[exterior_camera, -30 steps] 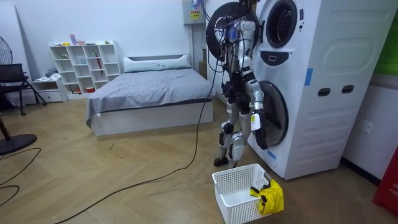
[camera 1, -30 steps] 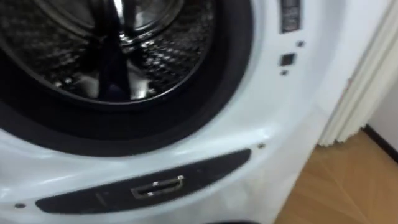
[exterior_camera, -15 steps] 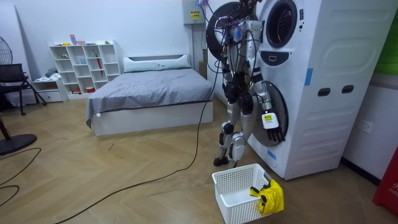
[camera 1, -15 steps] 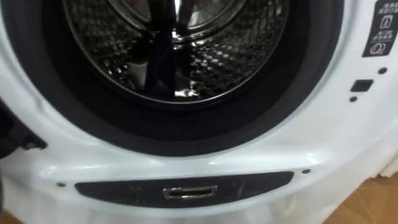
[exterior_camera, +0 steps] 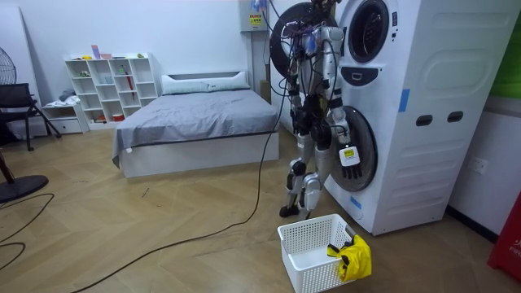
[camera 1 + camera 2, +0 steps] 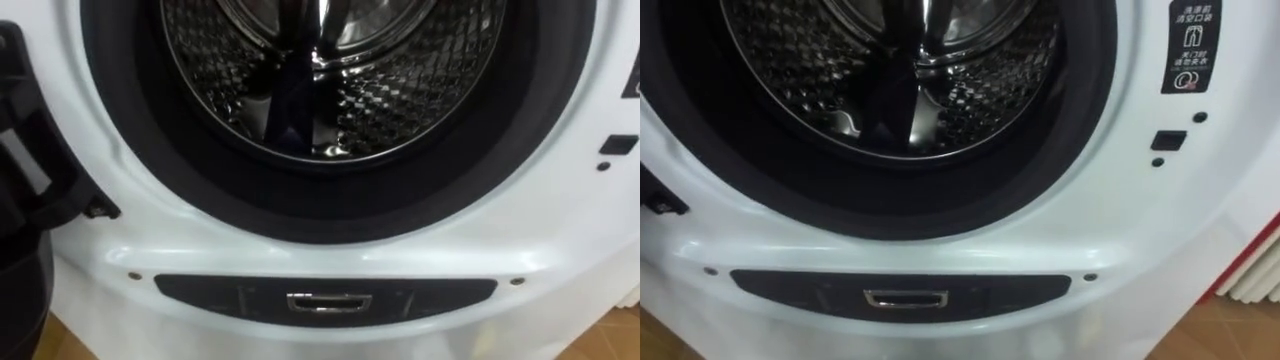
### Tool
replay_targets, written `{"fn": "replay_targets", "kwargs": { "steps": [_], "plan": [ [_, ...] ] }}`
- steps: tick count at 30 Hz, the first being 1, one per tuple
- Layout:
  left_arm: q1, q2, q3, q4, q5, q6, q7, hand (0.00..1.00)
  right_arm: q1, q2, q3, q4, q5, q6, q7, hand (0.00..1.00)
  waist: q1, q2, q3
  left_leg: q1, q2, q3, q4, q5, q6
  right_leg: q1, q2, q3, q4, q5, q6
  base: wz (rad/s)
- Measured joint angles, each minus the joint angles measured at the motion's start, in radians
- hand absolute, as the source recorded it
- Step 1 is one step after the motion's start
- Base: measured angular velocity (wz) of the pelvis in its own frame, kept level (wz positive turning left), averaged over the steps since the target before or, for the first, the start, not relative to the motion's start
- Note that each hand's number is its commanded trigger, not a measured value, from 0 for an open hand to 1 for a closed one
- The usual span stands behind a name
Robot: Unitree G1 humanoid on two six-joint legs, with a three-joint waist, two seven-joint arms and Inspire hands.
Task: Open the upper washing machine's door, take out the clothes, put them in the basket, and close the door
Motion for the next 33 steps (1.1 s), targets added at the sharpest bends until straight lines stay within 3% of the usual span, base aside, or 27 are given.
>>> {"fn": "replay_targets", "kwargs": {
  "steps": [3, 5, 7, 9, 10, 11, 12, 13, 14, 15, 17, 19, 21, 22, 24, 25, 26, 27, 28, 29, 30, 31, 32, 33],
  "plan": [
    [0.007, 0.001, 0.019, 0.035, 0.046, 0.001, 0.002, 0.0, 0.02, -0.001, -0.004, 0.022, -0.011, 0.005, 0.012, 0.0, 0.008, 0.007, -0.0009, -0.023, 0.017, 0.003, 0.058, -0.03, -0.009, -0.001, 0.009, -0.006, 0.002, 0.002, -0.005, -0.07],
    [0.017, -0.001, 0.021, 0.043, 0.061, 0.023, -0.001, 0.0, 0.023, -0.002, -0.021, 0.037, -0.016, 0.011, 0.03, 0.0, 0.008, 0.012, -0.0001, -0.064, 0.033, -0.01, 0.146, -0.055, -0.021, -0.003, 0.026, -0.001, 0.003, 0.004, -0.015, -0.08],
    [0.024, -0.005, 0.019, 0.042, 0.065, 0.043, -0.015, 0.0, 0.022, -0.007, -0.035, 0.037, -0.048, 0.013, 0.036, 0.0, 0.013, 0.016, -0.0013, -0.107, 0.04, -0.014, 0.22, -0.057, -0.024, -0.012, 0.032, 0.002, 0.0, 0.01, -0.028, -0.19],
    [0.009, -0.01, 0.019, 0.041, 0.063, 0.06, -0.024, 0.0, 0.016, -0.018, -0.041, 0.032, -0.078, 0.014, 0.041, 0.0, 0.023, 0.032, -0.0091, -0.142, 0.046, -0.04, 0.262, -0.07, -0.049, -0.033, 0.037, -0.005, -0.003, 0.019, -0.043, -0.19],
    [-0.002, -0.011, 0.02, 0.037, 0.066, 0.071, -0.033, 0.0, 0.012, -0.023, -0.052, 0.032, -0.102, 0.015, 0.045, 0.0, 0.02, 0.033, -0.0157, -0.16, 0.051, -0.068, 0.294, -0.084, -0.068, -0.053, 0.039, -0.028, -0.001, 0.019, -0.057, -0.15],
    [-0.005, -0.011, 0.021, 0.033, 0.065, 0.076, -0.037, 0.0, 0.009, -0.026, -0.059, 0.031, -0.121, 0.017, 0.046, 0.0, 0.026, 0.037, -0.009, -0.17, 0.071, -0.072, 0.362, -0.098, -0.076, -0.056, 0.041, -0.049, 0.006, 0.018, -0.062, -0.41],
    [0.005, -0.011, 0.022, 0.033, 0.065, 0.088, -0.047, 0.0, 0.008, -0.032, -0.066, 0.028, -0.148, 0.02, 0.046, 0.0, 0.022, 0.049, -0.0122, -0.167, 0.105, -0.062, 0.49, -0.108, -0.086, -0.052, 0.05, -0.078, 0.008, 0.018, -0.07, -0.54],
    [-0.004, -0.009, 0.027, 0.032, 0.063, 0.103, -0.065, 0.0, 0.003, -0.034, -0.075, 0.016, -0.162, 0.019, 0.046, 0.0, 0.004, 0.067, -0.0113, -0.141, 0.142, -0.07, 0.602, -0.105, -0.1, -0.054, 0.066, -0.094, 0.02, 0.018, -0.075, -0.32],
    [-0.032, -0.006, 0.029, 0.032, 0.06, 0.103, -0.071, 0.0, 0.0, -0.034, -0.077, 0.01, -0.156, 0.019, 0.044, 0.0, -0.02, 0.076, -0.0073, -0.101, 0.166, -0.098, 0.635, -0.1, -0.109, -0.059, 0.072, -0.12, 0.04, 0.018, -0.078, 0.0],
    [-0.047, -0.005, 0.029, 0.032, 0.055, 0.101, -0.074, 0.0, 0.0, -0.033, -0.079, 0.009, -0.149, 0.019, 0.045, 0.0, -0.031, 0.077, -0.0068, -0.076, 0.173, -0.111, 0.627, -0.096, -0.117, -0.071, 0.072, -0.132, 0.053, 0.018, -0.078, 0.21],
    [-0.119, -0.008, 0.018, 0.0, 0.041, 0.086, -0.093, 0.0, -0.014, -0.036, -0.082, -0.002, -0.136, 0.018, 0.054, 0.0, -0.043, 0.086, -0.0047, 0.016, 0.194, -0.154, 0.549, -0.074, -0.154, -0.138, 0.072, -0.151, 0.113, 0.019, -0.079, 0.09],
    [-0.17, -0.009, 0.004, -0.023, 0.042, 0.062, -0.104, 0.0, -0.03, -0.036, -0.087, -0.019, -0.146, 0.016, 0.054, 0.0, -0.056, 0.099, -0.0054, 0.073, 0.223, -0.165, 0.428, -0.077, -0.158, -0.203, 0.071, -0.177, 0.158, 0.021, -0.08, 0.22],
    [-0.198, -0.01, -0.021, -0.049, 0.044, 0.04, -0.105, 0.0, -0.05, -0.03, -0.1, -0.019, -0.156, 0.016, 0.055, 0.0, -0.058, 0.104, -0.0035, 0.126, 0.242, -0.16, 0.269, -0.13, -0.192, -0.265, 0.068, -0.186, 0.197, 0.036, -0.074, 0.15],
    [-0.199, -0.011, -0.04, -0.069, 0.044, 0.033, -0.105, 0.0, -0.06, -0.025, -0.102, -0.02, -0.157, 0.017, 0.055, 0.0, -0.058, 0.105, -0.0037, 0.153, 0.247, -0.146, 0.167, -0.167, -0.188, -0.3, 0.065, -0.184, 0.212, 0.062, -0.068, 0.17],
    [-0.212, -0.01, -0.088, -0.07, 0.044, 0.031, -0.105, 0.0, -0.06, -0.022, -0.124, -0.038, -0.155, 0.021, 0.055, 0.0, -0.06, 0.102, -0.0035, 0.156, 0.23, -0.121, 0.059, -0.198, -0.163, -0.354, 0.04, -0.173, 0.227, 0.104, -0.043, 0.27],
    [-0.215, -0.009, -0.118, -0.067, 0.045, 0.032, -0.105, 0.0, -0.057, -0.02, -0.133, -0.048, -0.153, 0.022, 0.055, 0.0, -0.057, 0.088, -0.0034, 0.134, 0.192, -0.116, 0.044, -0.204, -0.132, -0.378, 0.016, -0.152, 0.222, 0.143, -0.022, 0.14],
    [-0.195, -0.008, -0.135, -0.059, 0.043, 0.031, -0.105, 0.0, -0.051, -0.017, -0.134, -0.048, -0.15, 0.023, 0.056, 0.0, -0.056, 0.068, -0.0039, 0.109, 0.155, -0.117, 0.06, -0.186, -0.098, -0.373, -0.009, -0.128, 0.179, 0.191, 0.002, 0.08],
    [-0.182, -0.008, -0.144, -0.053, 0.041, 0.031, -0.106, 0.0, -0.049, -0.018, -0.133, -0.048, -0.149, 0.023, 0.056, 0.0, -0.056, 0.065, -0.0059, 0.101, 0.139, -0.118, 0.067, -0.181, -0.089, -0.361, -0.018, -0.123, 0.145, 0.219, 0.008, 0.0],
    [-0.16, -0.008, -0.151, -0.036, 0.04, 0.031, -0.107, 0.0, -0.043, -0.018, -0.128, -0.048, -0.152, 0.022, 0.056, 0.0, -0.059, 0.055, -0.0081, 0.083, 0.108, -0.106, 0.08, -0.169, -0.068, -0.339, -0.039, -0.103, 0.079, 0.279, 0.03, 0.0],
    [-0.152, -0.008, -0.15, -0.028, 0.04, 0.032, -0.108, 0.0, -0.04, -0.018, -0.128, -0.048, -0.153, 0.022, 0.058, 0.0, -0.06, 0.045, -0.0104, 0.075, 0.092, -0.097, 0.086, -0.162, -0.054, -0.329, -0.049, -0.094, 0.046, 0.311, 0.041, 0.0],
    [-0.142, -0.006, -0.149, -0.01, 0.04, 0.031, -0.108, 0.0, -0.037, -0.018, -0.128, -0.046, -0.152, 0.022, 0.066, 0.0, -0.063, 0.037, -0.0076, 0.061, 0.064, -0.081, 0.098, -0.151, -0.032, -0.313, -0.07, -0.075, -0.007, 0.369, 0.056, 0.12],
    [-0.139, -0.002, -0.149, 0.006, 0.036, 0.031, -0.108, 0.0, -0.036, -0.018, -0.123, -0.046, -0.142, 0.02, 0.07, 0.0, -0.068, 0.032, -0.0045, 0.04, 0.048, -0.048, 0.111, -0.145, -0.004, -0.31, -0.091, -0.066, -0.015, 0.392, 0.064, 0.36],
    [-0.14, 0.002, -0.144, 0.014, 0.036, 0.031, -0.107, 0.0, -0.033, -0.017, -0.12, -0.045, -0.115, 0.019, 0.074, 0.0, -0.081, 0.034, 0.0007, 0.023, 0.05, 0.007, 0.121, -0.142, 0.001, -0.305, -0.107, -0.067, 0.03, 0.352, 0.072, 0.49],
    [-0.14, 0.0, -0.136, 0.014, 0.038, 0.03, -0.106, 0.0, -0.032, -0.017, -0.12, -0.045, -0.106, 0.019, 0.076, 0.0, -0.086, 0.032, 0.0031, 0.019, 0.054, 0.028, 0.123, -0.136, 0.001, -0.301, -0.112, -0.069, 0.081, 0.301, 0.073, 0.64]
  ]
}}
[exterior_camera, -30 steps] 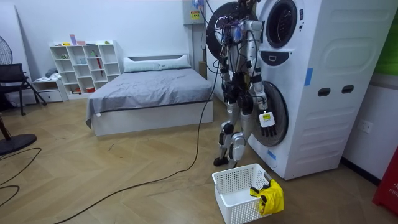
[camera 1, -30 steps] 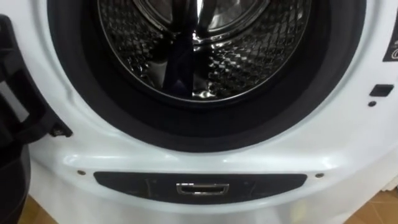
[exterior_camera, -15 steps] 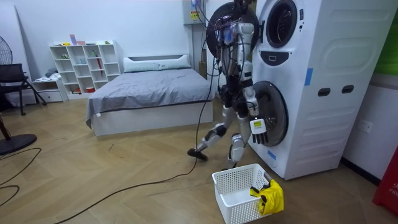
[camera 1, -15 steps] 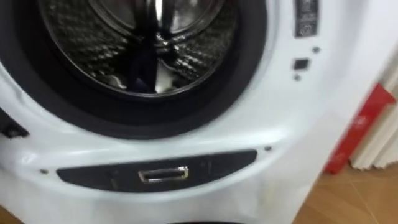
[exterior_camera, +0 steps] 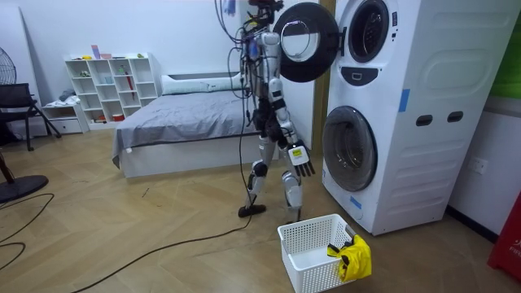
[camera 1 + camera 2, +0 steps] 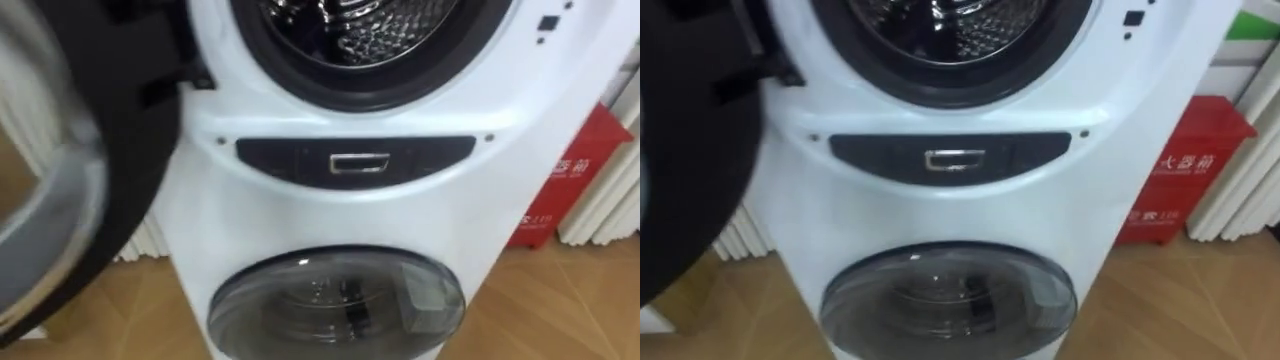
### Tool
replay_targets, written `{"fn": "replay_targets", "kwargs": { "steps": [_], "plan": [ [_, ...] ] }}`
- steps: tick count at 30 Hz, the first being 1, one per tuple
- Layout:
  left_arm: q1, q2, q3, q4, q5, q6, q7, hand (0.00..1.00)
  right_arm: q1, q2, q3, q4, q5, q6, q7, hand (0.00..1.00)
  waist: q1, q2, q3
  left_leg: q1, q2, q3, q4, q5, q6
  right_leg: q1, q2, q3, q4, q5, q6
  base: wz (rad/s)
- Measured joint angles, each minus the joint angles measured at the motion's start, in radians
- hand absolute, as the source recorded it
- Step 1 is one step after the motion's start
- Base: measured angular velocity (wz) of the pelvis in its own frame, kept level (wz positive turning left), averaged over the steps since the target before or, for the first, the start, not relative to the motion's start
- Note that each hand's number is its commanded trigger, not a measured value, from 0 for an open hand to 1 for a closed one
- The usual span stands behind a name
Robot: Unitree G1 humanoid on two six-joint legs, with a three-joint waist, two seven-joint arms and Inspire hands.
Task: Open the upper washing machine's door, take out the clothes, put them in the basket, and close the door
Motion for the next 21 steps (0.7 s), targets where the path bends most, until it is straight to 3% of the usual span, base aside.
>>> {"fn": "replay_targets", "kwargs": {
  "steps": [1, 2, 4, 5, 7, 8, 11, 12, 15, 17, 21],
  "plan": [
    [-0.001, -0.002, 0.0, -0.001, 0.004, -0.007, 0.003, 0.0, 0.004, -0.002, 0.002, 0.0, 0.023, 0.0, 0.0, 0.0, 0.001, -0.002, 0.0006, 0.001, 0.008, 0.038, -0.015, 0.021, -0.004, 0.014, -0.009, -0.012, 0.103, -0.094, -0.004, 0.51],
    [-0.001, -0.002, -0.003, -0.002, 0.003, -0.015, 0.003, 0.0, 0.005, -0.002, 0.002, 0.0, 0.03, 0.001, -0.001, 0.0, 0.001, -0.004, 0.0, 0.001, 0.009, 0.049, -0.03, 0.035, -0.005, 0.024, -0.013, -0.013, 0.147, -0.132, -0.007, 0.57],
    [-0.001, -0.002, -0.003, -0.003, 0.004, -0.04, 0.004, 0.0, 0.005, -0.001, 0.004, 0.0, 0.031, 0.0, 0.0, 0.0, 0.015, -0.018, -0.0037, 0.003, 0.004, 0.081, -0.081, 0.084, -0.008, 0.085, -0.025, -0.011, 0.292, -0.256, -0.001, 0.31],
    [-0.001, -0.002, -0.002, -0.003, 0.004, -0.04, 0.003, 0.0, 0.006, -0.001, 0.006, 0.0, 0.031, -0.001, 0.001, 0.0, 0.028, -0.016, -0.0045, 0.003, 0.004, 0.091, -0.087, 0.09, -0.01, 0.107, -0.024, -0.008, 0.31, -0.278, -0.004, -0.14],
    [0.004, 0.008, 0.005, -0.002, 0.003, -0.04, 0.003, 0.0, -0.002, 0.003, 0.05, 0.009, 0.024, -0.006, 0.001, 0.0, 0.069, -0.041, -0.0094, 0.001, -0.001, 0.119, -0.086, 0.099, -0.022, 0.213, -0.025, -0.003, 0.257, -0.343, 0.002, -0.44],
    [0.003, 0.013, 0.021, -0.001, 0.006, -0.045, 0.002, 0.0, -0.008, 0.007, 0.064, 0.012, 0.009, -0.012, 0.002, 0.0, 0.077, -0.06, -0.0037, 0.0, -0.008, 0.122, -0.083, 0.104, -0.03, 0.238, -0.016, 0.007, 0.17, -0.355, 0.007, -0.38],
    [0.002, 0.004, 0.052, 0.003, 0.006, -0.068, 0.003, 0.0, -0.016, 0.008, 0.083, 0.012, -0.009, -0.016, 0.003, 0.0, 0.085, -0.074, -0.0094, -0.023, -0.01, 0.126, -0.082, 0.113, -0.045, 0.27, 0.013, 0.02, 0.027, -0.351, 0.0, -0.31],
    [0.002, -0.002, 0.055, 0.006, 0.005, -0.072, 0.003, 0.0, -0.016, 0.008, 0.095, 0.011, -0.007, -0.023, 0.006, 0.0, 0.087, -0.071, -0.0097, -0.032, -0.007, 0.126, -0.079, 0.116, -0.049, 0.274, 0.027, 0.023, -0.006, -0.334, -0.016, -0.25],
    [0.002, -0.003, 0.056, 0.019, -0.017, -0.083, 0.005, 0.0, -0.015, 0.009, 0.121, 0.01, -0.009, -0.029, 0.019, 0.0, 0.091, -0.07, -0.0098, -0.036, 0.011, 0.129, -0.072, 0.119, -0.056, 0.27, 0.047, 0.038, -0.029, -0.322, -0.033, -0.25],
    [0.003, -0.005, 0.057, 0.021, -0.027, -0.093, 0.006, 0.0, -0.014, 0.009, 0.12, 0.011, -0.008, -0.049, 0.023, 0.0, 0.092, -0.063, -0.009, -0.042, 0.018, 0.11, -0.064, 0.119, -0.062, 0.269, 0.057, 0.041, -0.031, -0.318, -0.038, -0.15],
    [0.023, -0.006, 0.081, 0.018, -0.032, -0.107, 0.007, 0.0, -0.012, 0.01, 0.12, 0.012, -0.012, -0.05, 0.023, 0.0, 0.099, -0.055, -0.0107, -0.047, 0.027, 0.096, -0.062, 0.119, -0.07, 0.263, 0.067, 0.04, -0.036, -0.316, -0.042, -0.06]
  ]
}}
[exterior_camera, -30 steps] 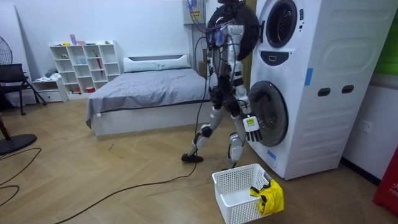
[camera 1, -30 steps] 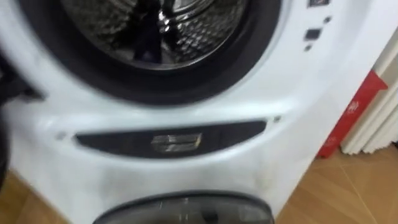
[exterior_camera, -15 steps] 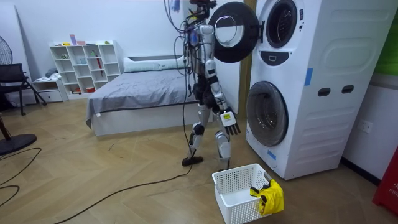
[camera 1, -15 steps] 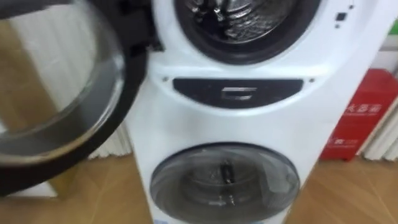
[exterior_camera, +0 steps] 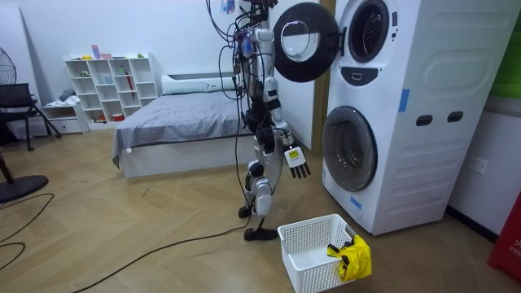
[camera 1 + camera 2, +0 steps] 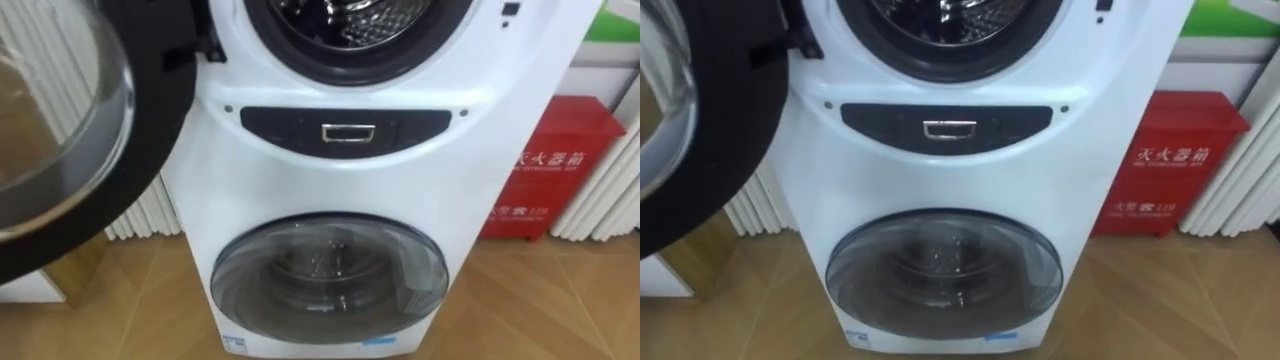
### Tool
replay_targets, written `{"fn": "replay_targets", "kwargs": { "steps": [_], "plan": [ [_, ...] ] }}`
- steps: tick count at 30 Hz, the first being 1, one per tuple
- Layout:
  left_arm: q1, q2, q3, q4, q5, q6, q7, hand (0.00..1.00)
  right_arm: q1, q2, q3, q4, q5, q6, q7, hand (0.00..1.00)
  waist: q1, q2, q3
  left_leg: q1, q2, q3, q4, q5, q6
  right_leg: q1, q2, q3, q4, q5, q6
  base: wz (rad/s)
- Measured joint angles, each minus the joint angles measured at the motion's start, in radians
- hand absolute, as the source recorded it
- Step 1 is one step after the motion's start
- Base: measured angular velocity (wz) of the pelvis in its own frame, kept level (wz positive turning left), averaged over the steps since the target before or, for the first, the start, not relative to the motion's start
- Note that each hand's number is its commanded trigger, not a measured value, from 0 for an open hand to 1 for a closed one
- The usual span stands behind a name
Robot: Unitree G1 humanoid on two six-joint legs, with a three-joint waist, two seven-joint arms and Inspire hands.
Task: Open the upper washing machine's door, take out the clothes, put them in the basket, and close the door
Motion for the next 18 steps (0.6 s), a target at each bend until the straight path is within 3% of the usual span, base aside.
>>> {"fn": "replay_targets", "kwargs": {
  "steps": [3, 5, 7, 13, 17, 18],
  "plan": [
    [0.023, -0.005, 0.028, 0.001, -0.009, 0.0, 0.004, 0.0, 0.001, 0.0, 0.0, -0.011, -0.014, 0.006, -0.003, 0.0, 0.013, 0.004, -0.0013, -0.002, 0.003, -0.015, 0.014, 0.0, 0.0, 0.0, 0.002, 0.001, 0.002, -0.001, -0.003, -0.11],
    [0.025, -0.004, 0.036, 0.015, -0.07, -0.001, 0.004, 0.0, -0.001, -0.004, -0.001, -0.027, -0.013, 0.006, -0.004, 0.0, 0.012, 0.011, -0.0028, 0.0, 0.002, -0.035, 0.013, 0.0, 0.0, 0.005, 0.001, -0.024, 0.005, -0.001, -0.003, 0.08],
    [0.026, -0.004, 0.045, 0.02, -0.101, 0.0, 0.005, 0.0, -0.005, -0.007, -0.005, -0.025, -0.013, 0.006, -0.006, 0.0, 0.01, 0.013, 0.0012, 0.009, -0.001, -0.05, 0.009, 0.0, 0.0, 0.021, 0.0, -0.029, -0.001, -0.001, -0.003, 0.14],
    [0.043, 0.0, 0.105, 0.03, -0.225, 0.001, 0.018, 0.0, 0.008, -0.007, -0.038, -0.012, -0.017, 0.007, -0.007, 0.0, 0.009, 0.014, 0.0035, 0.028, -0.009, -0.061, -0.016, 0.001, -0.002, 0.04, -0.003, -0.036, -0.014, -0.001, -0.003, 0.07],
    [0.043, 0.013, 0.204, 0.059, -0.286, 0.005, 0.016, 0.0, 0.041, -0.009, -0.114, -0.012, -0.024, 0.007, -0.001, 0.0, 0.009, 0.015, 0.0037, 0.051, -0.015, -0.065, -0.024, 0.001, -0.002, 0.071, -0.006, -0.035, -0.046, 0.001, 0.002, 0.02],
    [0.041, 0.027, 0.251, 0.057, -0.308, 0.005, 0.016, 0.0, 0.051, -0.012, -0.142, -0.016, -0.04, 0.006, 0.002, 0.0, 0.01, 0.015, 0.0042, 0.051, -0.015, -0.065, -0.024, 0.001, -0.002, 0.07, -0.005, -0.031, -0.045, 0.001, 0.002, 0.0]
  ]
}}
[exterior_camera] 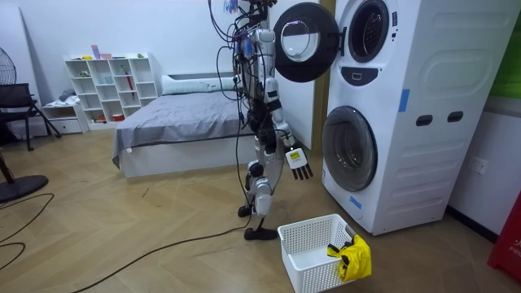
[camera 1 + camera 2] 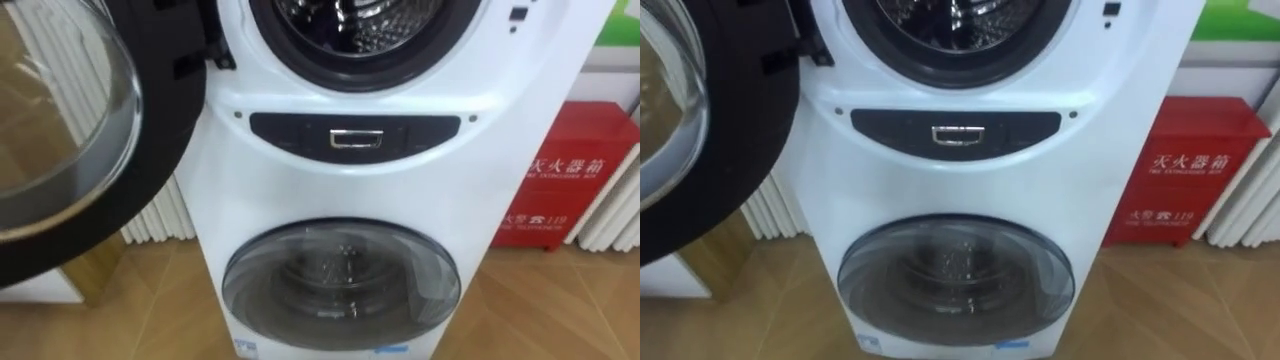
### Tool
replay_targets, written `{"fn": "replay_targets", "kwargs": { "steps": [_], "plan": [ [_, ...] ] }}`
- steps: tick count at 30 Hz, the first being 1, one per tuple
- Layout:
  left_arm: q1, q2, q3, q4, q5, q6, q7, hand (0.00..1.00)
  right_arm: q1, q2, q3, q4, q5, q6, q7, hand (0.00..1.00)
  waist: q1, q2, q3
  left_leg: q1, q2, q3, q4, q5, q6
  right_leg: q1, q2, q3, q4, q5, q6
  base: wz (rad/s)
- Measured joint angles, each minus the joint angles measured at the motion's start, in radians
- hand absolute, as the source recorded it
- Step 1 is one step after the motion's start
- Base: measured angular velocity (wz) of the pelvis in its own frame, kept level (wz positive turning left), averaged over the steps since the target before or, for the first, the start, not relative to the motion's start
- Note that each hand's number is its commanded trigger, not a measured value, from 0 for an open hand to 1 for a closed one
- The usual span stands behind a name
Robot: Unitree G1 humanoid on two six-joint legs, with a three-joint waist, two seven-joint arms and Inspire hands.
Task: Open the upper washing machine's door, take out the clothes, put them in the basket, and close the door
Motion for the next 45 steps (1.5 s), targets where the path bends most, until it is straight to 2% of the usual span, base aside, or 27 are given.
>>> {"fn": "replay_targets", "kwargs": {
  "steps": [2, 3, 5, 7, 8, 9, 11, 13, 15, 18, 21, 24, 29, 30, 31, 32, 35, 37, 40, 45],
  "plan": [
    [-0.004, 0.04, 0.047, -0.013, -0.069, 0.0, 0.003, 0.0, 0.01, -0.014, -0.027, 0.0, -0.009, -0.002, 0.01, 0.0, 0.0, 0.002, -0.0009, -0.001, 0.0, -0.001, 0.0, 0.0, 0.0, -0.001, 0.001, 0.001, 0.001, 0.002, 0.002, -0.05],
    [-0.006, 0.047, 0.06, -0.02, -0.088, 0.0, 0.003, 0.0, 0.012, -0.018, -0.032, 0.0, -0.014, -0.002, 0.012, 0.0, 0.0, 0.006, -0.0018, -0.001, 0.0, -0.001, 0.0, 0.0, 0.0, -0.001, 0.001, 0.001, 0.0, 0.004, 0.002, -0.04],
    [-0.047, 0.087, 0.1, -0.034, -0.167, 0.011, 0.003, 0.0, 0.027, -0.031, -0.077, -0.007, -0.041, -0.004, 0.027, 0.0, -0.001, 0.022, -0.0006, -0.003, -0.001, -0.011, -0.002, 0.0, 0.0, -0.003, 0.003, 0.013, 0.001, 0.005, 0.002, 0.0],
    [-0.087, 0.125, 0.101, -0.036, -0.217, 0.013, 0.001, 0.0, 0.028, -0.037, -0.099, -0.006, -0.051, -0.006, 0.029, 0.0, -0.001, 0.039, 0.0004, -0.003, -0.001, -0.015, -0.004, 0.0, 0.0, -0.005, 0.003, 0.013, 0.003, 0.005, 0.002, 0.0],
    [-0.099, 0.135, 0.106, -0.039, -0.241, 0.014, -0.002, 0.0, 0.028, -0.039, -0.105, -0.006, -0.051, -0.006, 0.03, 0.0, 0.001, 0.044, -0.0018, -0.003, -0.001, -0.015, -0.004, 0.0, 0.0, -0.005, 0.003, 0.012, 0.003, 0.005, 0.002, -0.04],
    [-0.118, 0.148, 0.14, -0.058, -0.275, 0.016, -0.006, 0.0, 0.029, -0.043, -0.134, -0.008, -0.058, -0.006, 0.033, 0.0, -0.001, 0.054, -0.0067, -0.002, -0.001, -0.015, -0.004, 0.0, 0.0, -0.006, 0.003, 0.011, 0.004, 0.005, 0.002, -0.08],
    [-0.167, 0.192, 0.167, -0.076, -0.294, 0.015, -0.021, 0.0, 0.029, -0.06, -0.145, -0.015, -0.085, -0.008, 0.032, 0.0, 0.001, 0.071, -0.0091, -0.002, -0.001, -0.016, -0.004, 0.0, 0.0, -0.011, 0.004, 0.016, 0.006, 0.006, 0.001, -0.1],
    [-0.193, 0.229, 0.169, -0.083, -0.294, 0.014, -0.027, 0.0, 0.026, -0.072, -0.145, -0.015, -0.106, -0.008, 0.033, 0.0, -0.001, 0.077, -0.0133, -0.002, -0.001, -0.016, -0.005, 0.0, 0.0, -0.015, 0.005, 0.024, 0.008, 0.006, 0.001, -0.12],
    [-0.197, 0.253, 0.169, -0.117, -0.291, 0.015, -0.042, 0.0, 0.029, -0.083, -0.145, -0.022, -0.116, -0.008, 0.04, 0.0, -0.01, 0.083, -0.0176, 0.001, -0.001, -0.021, -0.004, 0.0, 0.0, -0.015, 0.005, 0.029, 0.009, 0.006, 0.001, -0.11],
    [-0.21, 0.265, 0.152, -0.233, -0.28, 0.019, -0.067, 0.0, 0.051, -0.086, -0.145, -0.054, -0.109, -0.008, 0.04, 0.0, -0.011, 0.076, -0.0131, -0.001, -0.001, -0.022, -0.006, 0.0, 0.0, -0.013, 0.005, 0.023, 0.007, 0.006, 0.002, 0.05],
    [-0.222, 0.266, 0.091, -0.383, -0.28, 0.021, -0.08, 0.0, 0.039, -0.084, -0.133, -0.053, -0.109, -0.009, 0.041, 0.0, -0.024, 0.07, -0.001, -0.005, -0.003, -0.042, -0.006, 0.0, 0.0, -0.002, 0.004, 0.01, 0.003, 0.009, 0.003, 0.17],
    [-0.23, 0.266, 0.055, -0.477, -0.28, 0.021, -0.09, 0.0, 0.026, -0.079, -0.133, -0.049, -0.11, -0.009, 0.041, 0.0, -0.03, 0.074, 0.0018, -0.005, -0.004, -0.042, -0.006, 0.0, 0.0, -0.007, 0.004, 0.012, 0.003, 0.009, 0.003, -0.03],
    [-0.241, 0.268, 0.06, -0.498, -0.278, 0.047, -0.085, 0.0, 0.055, -0.078, -0.136, -0.067, -0.115, -0.007, 0.041, 0.0, -0.034, 0.076, -0.0005, -0.007, -0.002, -0.041, -0.005, 0.0, 0.0, -0.007, 0.006, 0.013, 0.003, 0.01, 0.003, 0.0],
    [-0.243, 0.272, 0.063, -0.502, -0.28, 0.06, -0.084, 0.0, 0.063, -0.078, -0.137, -0.078, -0.113, -0.005, 0.041, 0.0, -0.029, 0.077, -0.0015, -0.008, -0.001, -0.041, -0.004, 0.0, 0.0, -0.008, 0.006, 0.014, 0.003, 0.01, 0.003, -0.09],
    [-0.256, 0.278, 0.081, -0.51, -0.278, 0.094, -0.079, 0.0, 0.078, -0.078, -0.147, -0.102, -0.114, -0.005, 0.042, 0.0, -0.014, 0.078, -0.0021, -0.01, -0.001, -0.038, -0.003, 0.0, 0.0, -0.017, 0.007, 0.023, 0.003, 0.011, 0.001, -0.13],
    [-0.264, 0.283, 0.085, -0.511, -0.276, 0.11, -0.076, 0.0, 0.083, -0.077, -0.154, -0.114, -0.117, -0.003, 0.041, 0.0, -0.008, 0.078, -0.0022, -0.01, -0.001, -0.037, -0.003, 0.0, 0.0, -0.02, 0.007, 0.027, 0.002, 0.011, 0.001, -0.16],
    [-0.285, 0.343, 0.09, -0.51, -0.267, 0.173, -0.053, 0.0, 0.087, -0.077, -0.188, -0.121, -0.131, 0.001, 0.04, 0.0, 0.003, 0.081, -0.0027, -0.012, 0.0, -0.04, -0.003, 0.0, 0.0, -0.02, 0.01, 0.038, -0.002, 0.016, 0.001, 0.01],
    [-0.3, 0.363, 0.09, -0.51, -0.226, 0.196, -0.042, 0.0, 0.09, -0.076, -0.205, -0.118, -0.141, 0.001, 0.041, 0.0, 0.009, 0.082, -0.0026, -0.012, 0.0, -0.047, -0.003, 0.0, 0.0, -0.017, 0.01, 0.043, -0.001, 0.018, 0.001, 0.11],
    [-0.306, 0.372, 0.097, -0.519, -0.167, 0.206, -0.037, 0.0, 0.101, -0.076, -0.223, -0.118, -0.158, 0.001, 0.045, 0.0, 0.029, 0.087, -0.0025, -0.013, -0.001, -0.051, 0.001, 0.0, 0.0, -0.014, 0.01, 0.055, -0.003, 0.02, 0.002, 0.08],
    [-0.307, 0.39, 0.095, -0.559, -0.116, 0.237, -0.012, 0.0, 0.116, -0.076, -0.223, -0.121, -0.155, 0.001, 0.078, 0.0, 0.028, 0.098, 0.0007, -0.021, -0.003, -0.08, 0.016, 0.0, 0.0, 0.0, 0.01, 0.055, -0.004, 0.021, 0.003, 0.18]
  ]
}}
